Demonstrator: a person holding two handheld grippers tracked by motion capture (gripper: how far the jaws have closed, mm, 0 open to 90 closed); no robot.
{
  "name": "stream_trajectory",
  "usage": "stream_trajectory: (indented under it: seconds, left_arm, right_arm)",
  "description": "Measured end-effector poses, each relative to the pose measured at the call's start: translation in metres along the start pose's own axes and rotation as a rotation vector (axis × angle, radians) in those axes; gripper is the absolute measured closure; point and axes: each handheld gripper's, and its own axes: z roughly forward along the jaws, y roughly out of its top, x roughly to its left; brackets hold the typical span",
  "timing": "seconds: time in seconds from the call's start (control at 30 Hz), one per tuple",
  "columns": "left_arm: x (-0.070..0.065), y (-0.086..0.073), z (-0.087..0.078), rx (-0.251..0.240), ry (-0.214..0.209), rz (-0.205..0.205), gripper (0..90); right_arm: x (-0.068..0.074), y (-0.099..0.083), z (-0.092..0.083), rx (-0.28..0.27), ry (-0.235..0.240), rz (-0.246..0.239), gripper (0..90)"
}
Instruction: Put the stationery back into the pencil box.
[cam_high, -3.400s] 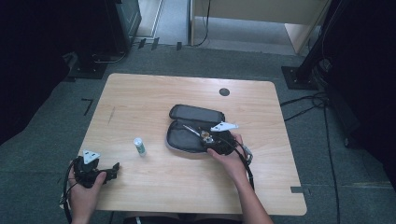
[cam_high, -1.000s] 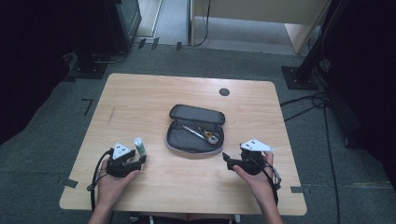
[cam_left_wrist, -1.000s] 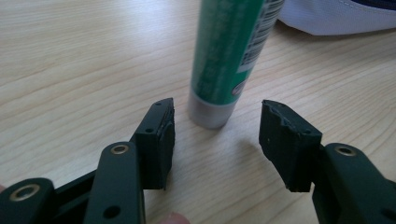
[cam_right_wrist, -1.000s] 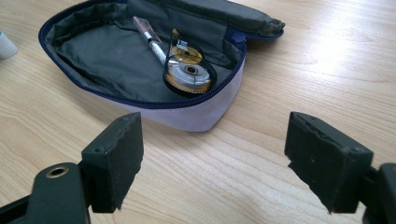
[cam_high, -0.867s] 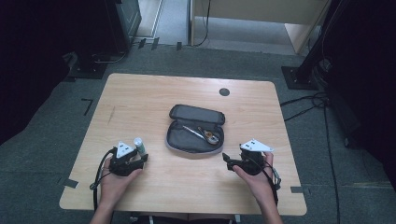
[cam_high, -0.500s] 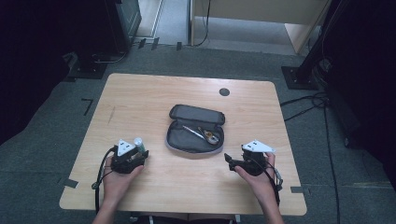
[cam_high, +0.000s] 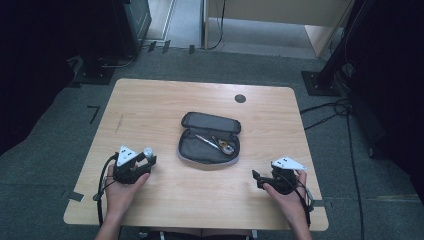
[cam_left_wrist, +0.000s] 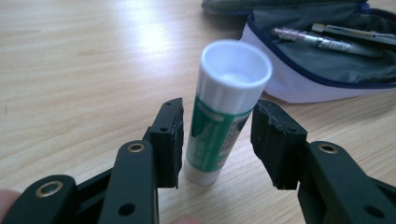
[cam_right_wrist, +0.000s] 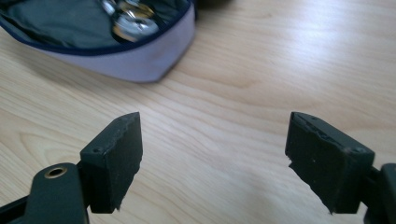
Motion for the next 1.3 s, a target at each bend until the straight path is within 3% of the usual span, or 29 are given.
stream_trajectory:
  seconds: [0.5, 0.63, 0.8, 0.87, 1.03, 1.17, 1.3]
  left_arm:
    - [0.002, 0.014, -0.014, -0.047, -0.019, -0.006, 55.2]
    - [0.002, 0.016, -0.015, -0.043, -0.022, -0.005, 55.5]
    - [0.001, 0.017, -0.012, -0.021, -0.016, 0.004, 53.4]
    - [0.0, 0.016, -0.01, -0.013, -0.01, 0.009, 53.4]
    - [-0.002, 0.015, -0.004, 0.014, -0.002, 0.038, 50.5]
    - [-0.003, 0.015, -0.005, 0.014, 0.011, 0.047, 65.6]
    - [-0.002, 0.017, -0.007, 0.026, 0.009, 0.054, 66.7]
  right_arm:
    - [-0.042, -0.045, -0.02, 0.044, -0.095, 0.078, 6.3]
    - [-0.054, -0.058, -0.025, 0.069, -0.128, 0.093, 4.3]
    - [-0.066, -0.069, -0.035, 0.051, -0.156, 0.107, 2.2]
    - [-0.068, -0.071, -0.036, 0.055, -0.177, 0.091, 2.0]
    - [-0.067, -0.072, -0.037, 0.066, -0.148, 0.055, 0.8]
    - [-0.067, -0.072, -0.037, 0.065, -0.149, 0.056, 0.7]
    - [-0.067, -0.072, -0.037, 0.065, -0.149, 0.056, 0.7]
